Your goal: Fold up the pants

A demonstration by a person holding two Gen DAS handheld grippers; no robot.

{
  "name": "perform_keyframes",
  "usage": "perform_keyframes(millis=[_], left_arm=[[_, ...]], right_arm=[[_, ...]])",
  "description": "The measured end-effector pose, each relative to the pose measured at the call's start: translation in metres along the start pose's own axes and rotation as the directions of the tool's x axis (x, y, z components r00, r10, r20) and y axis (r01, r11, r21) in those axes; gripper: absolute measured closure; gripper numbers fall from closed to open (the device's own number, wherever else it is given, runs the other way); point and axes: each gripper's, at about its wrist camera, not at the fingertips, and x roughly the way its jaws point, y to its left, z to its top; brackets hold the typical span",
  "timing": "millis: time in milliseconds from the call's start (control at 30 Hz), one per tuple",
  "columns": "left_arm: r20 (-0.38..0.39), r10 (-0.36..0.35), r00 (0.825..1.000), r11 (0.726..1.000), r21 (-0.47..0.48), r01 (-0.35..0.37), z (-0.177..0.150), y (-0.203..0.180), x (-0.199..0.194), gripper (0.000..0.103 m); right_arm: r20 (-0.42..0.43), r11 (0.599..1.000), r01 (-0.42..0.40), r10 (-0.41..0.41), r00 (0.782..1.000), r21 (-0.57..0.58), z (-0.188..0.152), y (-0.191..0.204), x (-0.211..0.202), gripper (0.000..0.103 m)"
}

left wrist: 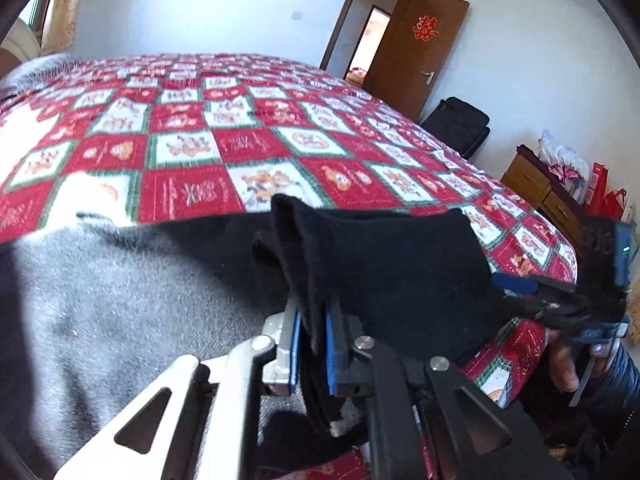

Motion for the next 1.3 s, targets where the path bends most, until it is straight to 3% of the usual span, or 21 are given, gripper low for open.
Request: perform_keyframes(millis=[100, 233, 333, 400, 433, 500, 567, 667, 767, 833, 967, 1100, 1233, 1300], left_arm=[[0.006, 0.015, 1.0, 1.0, 0.014, -0.015, -0.004, -0.001, 0.001, 0.088], [0.013, 0.01, 1.0, 1.0, -0.006, -0.01, -0.004, 0.005, -0.002, 0.086], [0.012, 0.009, 1.0, 1.0, -0.001, -0.009, -0.004, 0.005, -0.002, 0.084], [0.011, 0.011, 1.0, 1.0, 0.007, -0.011, -0.004, 0.004, -0.002, 0.083], [0.011, 0.011, 1.0, 1.0, 0.01, -0.011, -0.004, 0.004, -0.004, 0.081], [0.022, 0.023, 0.999, 1.0, 0.013, -0.023, -0.004, 0.004, -0.01, 0.059], [0.06, 0.048, 0.997, 0.998, 0.029, -0.05, -0.004, 0.006, -0.023, 0.045], [0.087, 0.075, 0.993, 0.997, 0.023, -0.077, -0.002, 0.017, -0.04, 0.041], [0.096, 0.126, 0.987, 0.992, 0.018, -0.128, -0.003, 0.034, -0.056, 0.041], [0.105, 0.19, 0.976, 0.981, 0.012, -0.192, -0.007, 0.05, -0.073, 0.039], [0.121, 0.313, 0.942, 0.95, -0.038, -0.311, -0.019, 0.091, -0.104, 0.034], [0.122, 0.437, 0.891, 0.897, -0.135, -0.421, -0.035, 0.143, -0.13, 0.034], [0.121, 0.508, 0.853, 0.843, -0.274, -0.463, -0.053, 0.193, -0.153, 0.034], [0.119, 0.518, 0.847, 0.832, -0.301, -0.467, -0.059, 0.208, -0.158, 0.034]], right_arm=[[0.039, 0.997, 0.049, -0.047, 0.998, -0.065, 0.0, 0.011, -0.006, 0.039], [0.138, 0.995, 0.032, -0.019, 0.99, -0.092, 0.012, 0.017, -0.02, 0.039], [0.139, 0.999, 0.009, -0.004, 0.99, -0.035, 0.035, 0.006, -0.01, 0.039], [0.051, 0.998, -0.005, 0.002, 0.999, 0.063, 0.054, -0.015, 0.017, 0.037], [-0.009, 0.995, 0.023, -0.022, 1.0, 0.1, 0.059, -0.022, 0.03, 0.037], [0.036, 0.99, 0.033, -0.038, 0.999, 0.134, 0.062, -0.03, 0.031, 0.037], [0.04, 0.994, 0.045, -0.05, 0.998, 0.103, 0.063, -0.018, 0.02, 0.037], [0.124, 0.997, 0.071, -0.074, 0.99, 0.03, 0.06, 0.009, -0.003, 0.037], [0.136, 0.997, 0.045, -0.036, 0.99, -0.063, 0.056, 0.05, -0.004, 0.037], [0.131, 0.991, 0.011, 0.007, 0.991, -0.134, 0.049, 0.081, 0.0, 0.038], [0.025, 0.962, -0.166, 0.175, 0.984, -0.217, 0.027, 0.122, 0.023, 0.038], [-0.15, 0.945, -0.181, 0.144, 0.978, -0.271, 0.004, 0.143, 0.066, 0.037], [-0.094, 0.936, -0.15, 0.127, 0.987, -0.319, 0.001, 0.152, 0.053, 0.037], [-0.02, 0.945, -0.169, 0.17, 0.985, -0.279, 0.006, 0.15, 0.041, 0.038]])
